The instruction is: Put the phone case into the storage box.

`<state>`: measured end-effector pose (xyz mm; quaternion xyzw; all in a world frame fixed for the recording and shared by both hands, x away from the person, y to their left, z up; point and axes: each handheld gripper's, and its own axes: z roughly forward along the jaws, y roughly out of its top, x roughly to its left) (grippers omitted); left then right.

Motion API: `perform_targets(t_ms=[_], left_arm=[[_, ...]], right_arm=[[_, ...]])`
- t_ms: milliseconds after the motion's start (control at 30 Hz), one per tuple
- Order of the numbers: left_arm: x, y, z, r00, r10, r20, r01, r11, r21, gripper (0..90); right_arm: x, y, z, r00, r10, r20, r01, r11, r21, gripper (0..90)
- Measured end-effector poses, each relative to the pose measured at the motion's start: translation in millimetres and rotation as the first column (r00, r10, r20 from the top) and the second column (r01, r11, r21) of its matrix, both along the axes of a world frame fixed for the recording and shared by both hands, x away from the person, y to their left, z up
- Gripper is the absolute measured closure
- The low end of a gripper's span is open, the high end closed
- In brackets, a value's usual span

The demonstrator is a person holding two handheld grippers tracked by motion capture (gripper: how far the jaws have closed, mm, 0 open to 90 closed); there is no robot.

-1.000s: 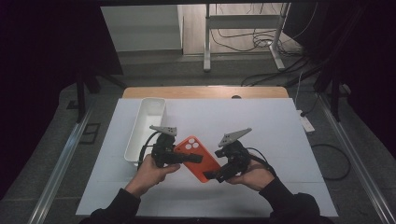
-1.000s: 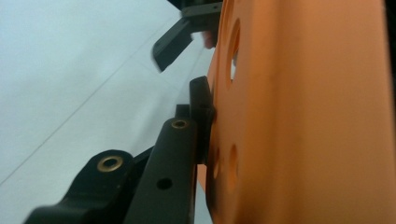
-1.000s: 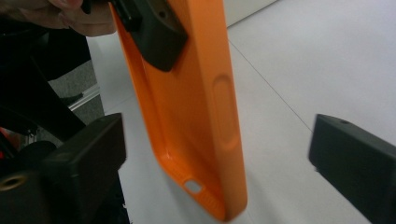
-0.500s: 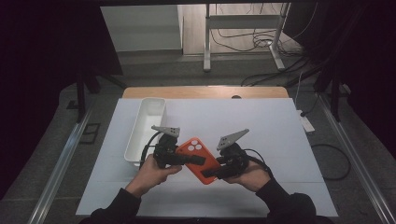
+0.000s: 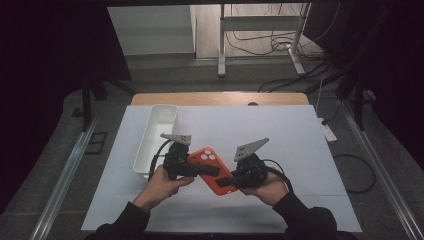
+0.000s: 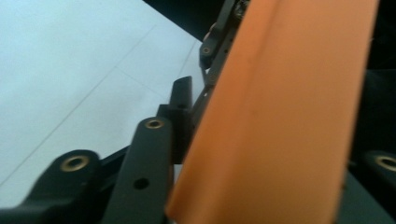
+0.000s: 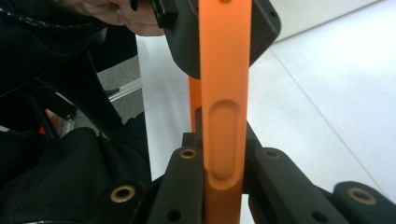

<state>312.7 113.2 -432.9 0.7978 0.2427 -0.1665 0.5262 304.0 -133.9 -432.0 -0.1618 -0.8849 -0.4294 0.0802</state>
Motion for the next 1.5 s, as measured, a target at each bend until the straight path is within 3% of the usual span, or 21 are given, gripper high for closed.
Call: perform_targets(t_ms=[133, 267, 333, 433, 467, 533, 633, 800, 833, 900, 967, 1267, 1333, 1500], left_arm=[[-3.4, 1.4, 7.3, 0.9975, 0.047, 0.053, -0.05, 0.997, 0.058, 60.1], [-4.6, 2.1, 10.4, 0.9947, 0.067, 0.078, -0.073, 0.9939, 0.082, 51.9], [-5.7, 1.9, 11.3, 0.9916, 0.085, 0.098, -0.094, 0.9905, 0.1, 46.8], [-6.5, 3.0, 12.0, 0.9843, 0.121, 0.128, -0.138, 0.9809, 0.137, 40.8], [-6.5, 3.0, 12.0, 0.9843, 0.121, 0.128, -0.138, 0.9809, 0.137, 36.9], [-6.2, 6.6, 11.7, 0.9756, 0.153, 0.157, -0.177, 0.972, 0.154, 32.7], [-5.6, 9.7, 11.6, 0.971, 0.184, 0.153, -0.206, 0.9677, 0.145, 25.6], [-5.5, 16.2, 13.7, 0.9527, 0.238, 0.189, -0.27, 0.9484, 0.167, 16.6], [-5.6, 17.6, 14.4, 0.9472, 0.253, 0.197, -0.288, 0.9412, 0.176, 14.0], [-5.6, 19.7, 15.0, 0.9431, 0.262, 0.204, -0.3, 0.9357, 0.185, 9.7], [-6.5, 21.0, 16.2, 0.9345, 0.278, 0.223, -0.324, 0.9233, 0.207, 4.7], [-8.1, 21.3, 16.8, 0.9351, 0.263, 0.237, -0.322, 0.9101, 0.26, 0.0], [-8.5, 20.4, 17.0, 0.9277, 0.28, 0.248, -0.345, 0.8957, 0.281, 0.0], [-8.2, 17.8, 14.9, 0.9281, 0.272, 0.254, -0.345, 0.8862, 0.31, 0.0]], right_arm=[[-0.3, -2.1, 3.0, 0.9997, -0.018, 0.017, 0.017, 0.9997, 0.018, 85.0], [0.7, -5.2, 4.4, 0.9985, -0.042, 0.036, 0.041, 0.9989, 0.024, 85.0], [1.6, -7.2, 5.5, 0.9962, -0.06, 0.062, 0.059, 0.998, 0.023, 84.9], [2.3, -8.9, 6.0, 0.9939, -0.082, 0.073, 0.081, 0.9966, 0.019, 84.9], [2.3, -8.9, 6.0, 0.9939, -0.082, 0.073, 0.081, 0.9966, 0.019, 84.9], [4.1, -11.4, 6.0, 0.9906, -0.108, 0.085, 0.108, 0.9942, 0.004, 84.9], [6.2, -14.2, 6.0, 0.9875, -0.128, 0.092, 0.129, 0.9916, -0.005, 84.8], [8.3, -18.1, 6.7, 0.9821, -0.157, 0.104, 0.159, 0.9873, -0.008, 84.9], [8.5, -19.1, 7.1, 0.9798, -0.168, 0.108, 0.17, 0.9853, -0.01, 84.9], [9.7, -21.5, 7.7, 0.9746, -0.189, 0.12, 0.192, 0.9814, -0.012, 84.9], [10.9, -23.5, 8.0, 0.9706, -0.202, 0.131, 0.205, 0.9786, -0.011, 84.9], [14.3, -29.4, 7.8, 0.9566, -0.249, 0.152, 0.253, 0.9673, -0.012, 84.8], [14.8, -30.2, 7.4, 0.9529, -0.259, 0.159, 0.264, 0.9643, -0.016, 84.8], [14.1, -29.3, 6.1, 0.949, -0.268, 0.167, 0.274, 0.9616, -0.017, 84.8]])
